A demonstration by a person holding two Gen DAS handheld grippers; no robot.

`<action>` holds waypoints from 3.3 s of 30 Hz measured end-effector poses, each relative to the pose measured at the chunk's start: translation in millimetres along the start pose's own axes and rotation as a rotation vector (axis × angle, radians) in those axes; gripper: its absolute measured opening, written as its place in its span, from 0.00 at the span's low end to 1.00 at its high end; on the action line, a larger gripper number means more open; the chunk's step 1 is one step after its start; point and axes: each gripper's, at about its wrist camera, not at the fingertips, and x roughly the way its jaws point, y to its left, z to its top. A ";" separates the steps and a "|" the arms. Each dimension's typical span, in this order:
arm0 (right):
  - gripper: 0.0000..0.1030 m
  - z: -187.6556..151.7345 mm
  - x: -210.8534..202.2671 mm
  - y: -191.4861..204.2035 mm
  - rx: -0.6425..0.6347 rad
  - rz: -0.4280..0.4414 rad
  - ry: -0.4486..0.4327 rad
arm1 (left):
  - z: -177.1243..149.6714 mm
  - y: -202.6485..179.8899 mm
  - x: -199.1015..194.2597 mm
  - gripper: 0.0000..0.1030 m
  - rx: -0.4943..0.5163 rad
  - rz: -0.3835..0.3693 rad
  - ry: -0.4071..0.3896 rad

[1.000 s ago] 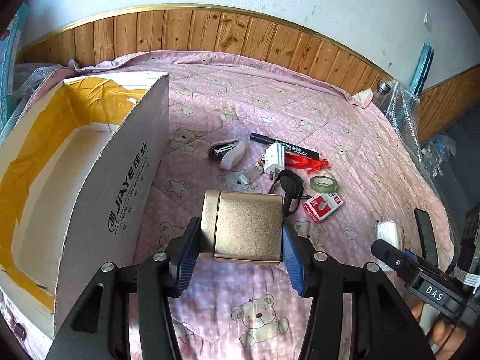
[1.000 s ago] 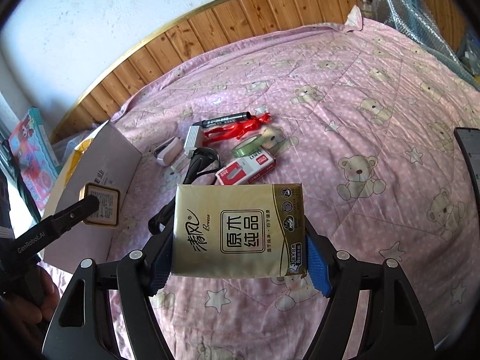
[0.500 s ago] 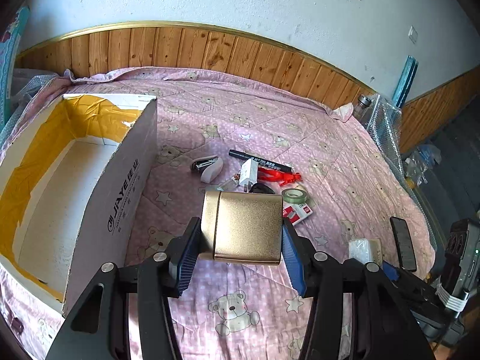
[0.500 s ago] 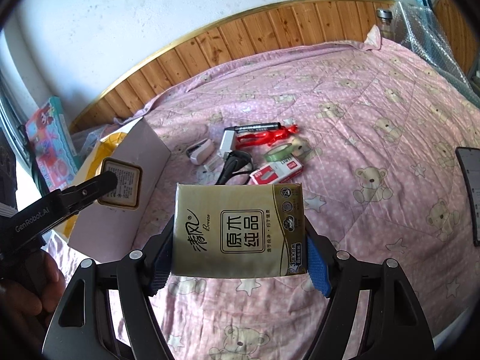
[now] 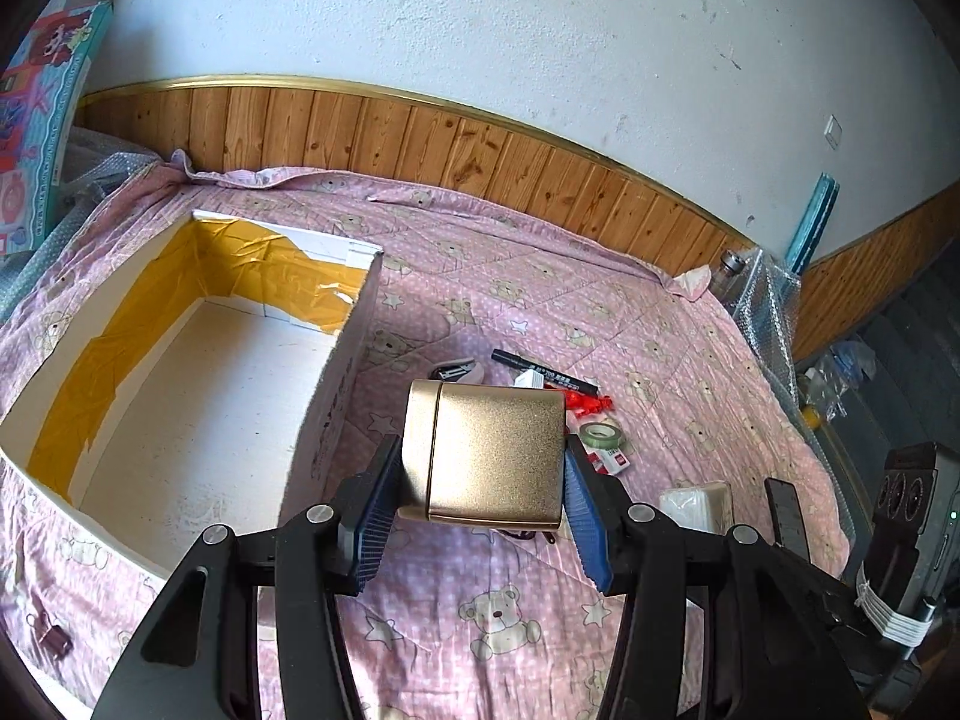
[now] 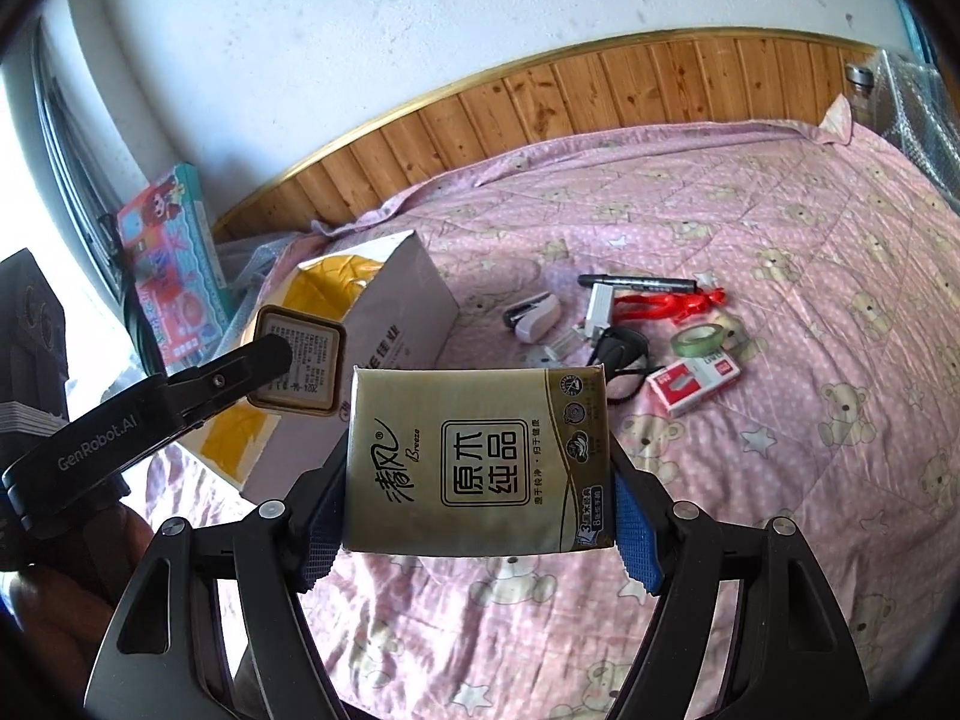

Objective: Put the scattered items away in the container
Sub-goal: 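Carry the gold box and tissue pack in both tools over the white box, then open the left tool to drop the gold box into the white box, then open the right tool to drop the tissue pack into the white box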

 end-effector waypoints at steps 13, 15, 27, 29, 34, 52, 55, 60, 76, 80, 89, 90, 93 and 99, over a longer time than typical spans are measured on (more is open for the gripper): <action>0.74 25.0 18.1 55.8 -0.055 0.119 0.005 | 10.7 60.4 -29.9 0.51 -0.090 0.066 -0.055; 0.74 30.9 21.1 70.8 -0.080 0.141 0.002 | 14.1 71.7 -35.7 0.51 -0.103 0.090 -0.069; 0.74 45.0 64.3 144.0 -0.230 0.201 0.047 | 23.0 139.6 -42.4 0.51 -0.147 0.325 -0.045; 0.74 44.4 73.9 153.0 -0.248 0.193 0.061 | 22.3 148.7 -39.1 0.51 -0.150 0.343 -0.032; 0.74 45.2 101.6 170.2 -0.278 0.171 0.097 | 23.6 168.0 -28.5 0.51 -0.155 0.365 0.005; 0.76 42.4 160.6 179.5 -0.345 0.039 0.165 | 29.8 204.9 6.4 0.52 -0.158 0.342 0.081; 0.75 42.1 162.8 177.0 -0.354 0.007 0.164 | 31.0 211.5 6.3 0.53 -0.175 0.345 0.074; 0.75 43.5 153.2 165.3 -0.313 -0.004 0.147 | 37.4 218.5 -15.3 0.73 -0.148 0.380 0.002; 0.77 29.3 160.6 172.7 -0.371 -0.008 0.192 | -10.5 263.0 5.6 0.62 -0.178 0.451 0.120; 0.78 25.9 162.9 175.4 -0.384 0.044 0.192 | -14.8 257.4 1.7 0.56 -0.171 0.467 0.123; 0.78 35.8 158.1 172.2 -0.327 0.134 0.198 | -17.5 263.8 -9.4 0.54 -0.217 0.445 0.145; 0.78 36.2 160.8 166.8 -0.313 0.082 0.214 | -17.4 262.6 -9.9 0.54 -0.211 0.447 0.146; 0.78 33.4 155.1 144.8 -0.206 0.109 0.252 | -16.6 259.3 -14.4 0.54 -0.195 0.438 0.138; 0.78 9.7 121.4 111.9 -0.092 0.160 0.192 | -18.9 257.3 -30.6 0.54 -0.199 0.487 0.105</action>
